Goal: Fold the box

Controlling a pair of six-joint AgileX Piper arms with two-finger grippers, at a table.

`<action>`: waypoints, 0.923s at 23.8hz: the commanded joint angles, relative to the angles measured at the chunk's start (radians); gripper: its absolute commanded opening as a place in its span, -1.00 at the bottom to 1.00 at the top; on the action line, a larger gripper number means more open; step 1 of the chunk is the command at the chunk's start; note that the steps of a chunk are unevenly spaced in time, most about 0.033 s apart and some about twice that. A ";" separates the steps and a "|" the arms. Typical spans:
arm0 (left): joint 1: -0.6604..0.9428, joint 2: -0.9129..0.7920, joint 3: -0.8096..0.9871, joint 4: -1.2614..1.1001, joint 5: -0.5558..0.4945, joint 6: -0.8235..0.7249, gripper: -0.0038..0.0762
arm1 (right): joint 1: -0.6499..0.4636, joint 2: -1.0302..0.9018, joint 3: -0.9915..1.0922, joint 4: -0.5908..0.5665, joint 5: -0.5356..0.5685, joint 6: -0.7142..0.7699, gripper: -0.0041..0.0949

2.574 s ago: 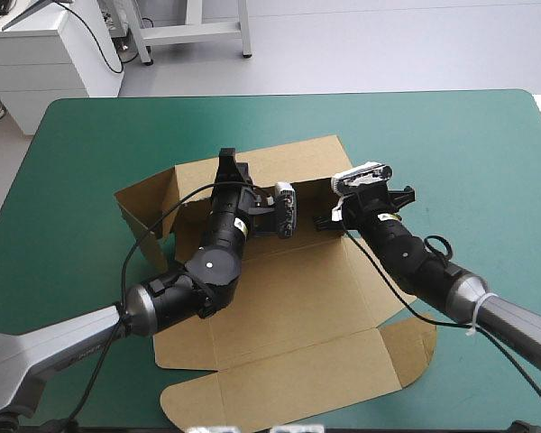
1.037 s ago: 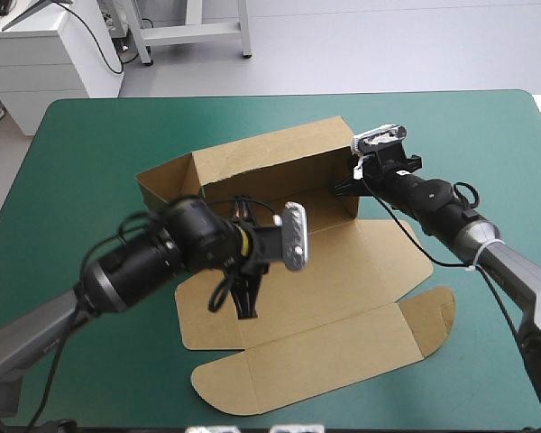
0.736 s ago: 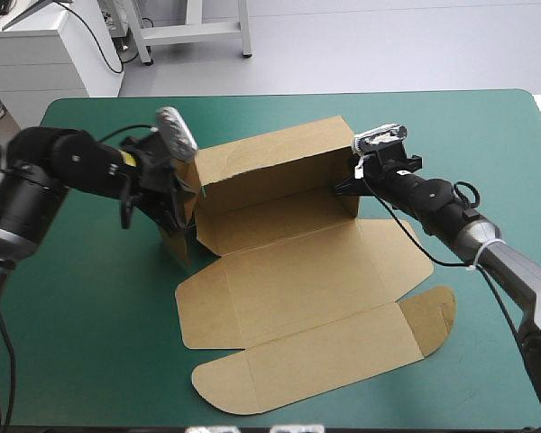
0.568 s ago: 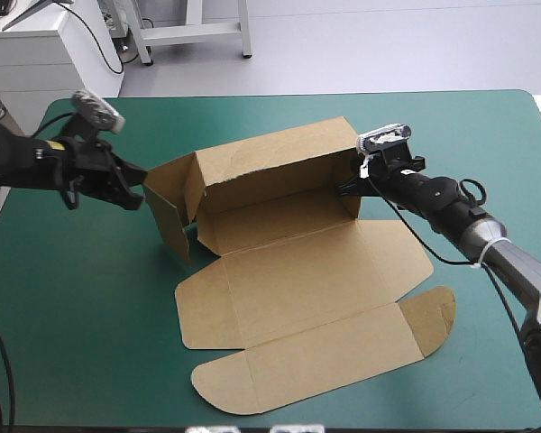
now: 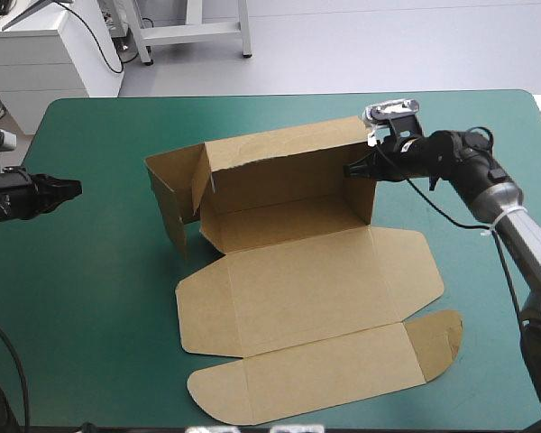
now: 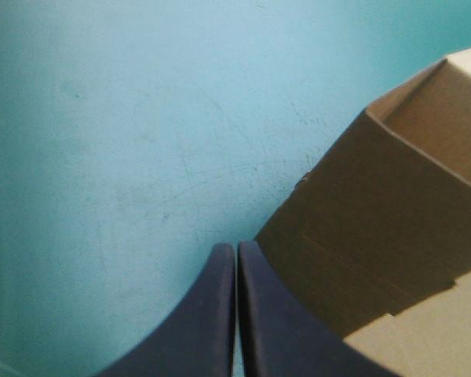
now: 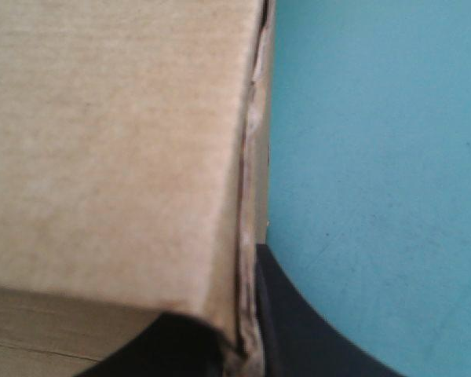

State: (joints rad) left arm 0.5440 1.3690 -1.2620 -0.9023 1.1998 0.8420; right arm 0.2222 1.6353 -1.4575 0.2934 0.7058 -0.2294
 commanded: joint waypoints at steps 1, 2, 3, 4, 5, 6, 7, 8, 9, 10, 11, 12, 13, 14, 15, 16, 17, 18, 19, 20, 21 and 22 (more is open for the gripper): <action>0.003 -0.031 -0.024 -0.076 -0.027 0.003 -0.92 | -0.008 -0.048 -0.170 -0.076 0.130 0.130 -0.94; 0.003 -0.031 -0.023 -0.076 -0.032 0.003 -0.92 | -0.008 -0.048 -0.220 -0.115 0.177 0.160 -0.94; 0.003 -0.031 -0.023 -0.076 -0.034 0.003 -0.92 | -0.008 -0.048 -0.246 -0.131 0.199 0.172 -0.94; 0.003 -0.031 -0.023 -0.076 -0.034 0.003 -0.92 | -0.008 -0.048 -0.273 -0.152 0.220 0.190 -0.94; 0.003 -0.031 -0.023 -0.076 -0.034 0.003 -0.92 | -0.008 -0.048 -0.295 -0.170 0.250 0.204 -0.94; 0.003 -0.031 -0.023 -0.078 -0.034 0.003 -0.92 | -0.008 -0.045 -0.335 -0.193 0.318 0.204 -0.94; 0.003 -0.031 -0.023 -0.078 -0.038 0.003 -0.92 | -0.008 -0.036 -0.363 -0.204 0.386 0.204 -0.94; 0.003 -0.031 -0.023 -0.078 -0.042 0.003 -0.92 | -0.008 -0.009 -0.402 -0.215 0.521 0.204 -0.94; 0.003 -0.031 -0.023 -0.080 -0.047 0.003 -0.92 | -0.008 0.001 -0.410 -0.224 0.543 0.207 -0.94; 0.003 -0.031 -0.023 -0.085 -0.044 0.003 -0.92 | -0.008 0.003 -0.404 -0.193 0.540 0.239 -0.94; 0.003 -0.031 -0.023 -0.085 -0.039 0.003 -0.92 | -0.008 0.003 -0.403 -0.164 0.540 0.239 -0.94; 0.003 -0.031 -0.023 -0.089 -0.035 0.003 -0.92 | -0.008 0.003 -0.403 -0.129 0.540 0.229 -0.94; 0.003 -0.031 -0.023 -0.100 -0.035 0.003 -0.92 | -0.008 0.003 -0.403 -0.114 0.540 0.236 -0.94; 0.003 -0.031 -0.023 -0.104 -0.035 0.003 -0.92 | -0.008 0.001 -0.401 -0.116 0.542 0.248 -0.94; 0.003 -0.031 -0.023 -0.105 -0.033 0.003 -0.92 | -0.008 -0.001 -0.397 -0.116 0.542 0.250 -0.93; 0.003 -0.031 -0.023 -0.105 -0.031 0.003 -0.92 | -0.008 -0.009 -0.386 -0.116 0.542 0.250 -0.93; 0.003 -0.031 -0.023 -0.105 -0.029 0.003 -0.92 | -0.008 -0.012 -0.376 -0.123 0.542 0.250 -0.93; 0.003 -0.031 -0.023 -0.105 -0.029 0.003 -0.92 | -0.008 -0.020 -0.362 -0.130 0.542 0.250 -0.93; 0.003 -0.031 -0.023 -0.105 -0.029 0.003 -0.92 | -0.008 -0.024 -0.343 -0.130 0.542 0.250 -0.93; 0.003 -0.031 -0.023 -0.105 -0.029 0.003 -0.92 | -0.008 -0.032 -0.328 -0.128 0.542 0.250 -0.93; 0.003 -0.031 -0.023 -0.105 -0.031 0.003 -0.92 | -0.008 -0.038 -0.309 -0.124 0.542 0.254 -0.93; 0.003 -0.031 -0.023 -0.107 -0.033 0.003 -0.92 | -0.008 -0.040 -0.289 -0.122 0.542 0.256 -0.93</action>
State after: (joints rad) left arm 0.5448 1.3690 -1.2607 -0.9366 1.1788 0.8431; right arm 0.2209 1.6599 -1.7616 0.1461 1.2490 0.0180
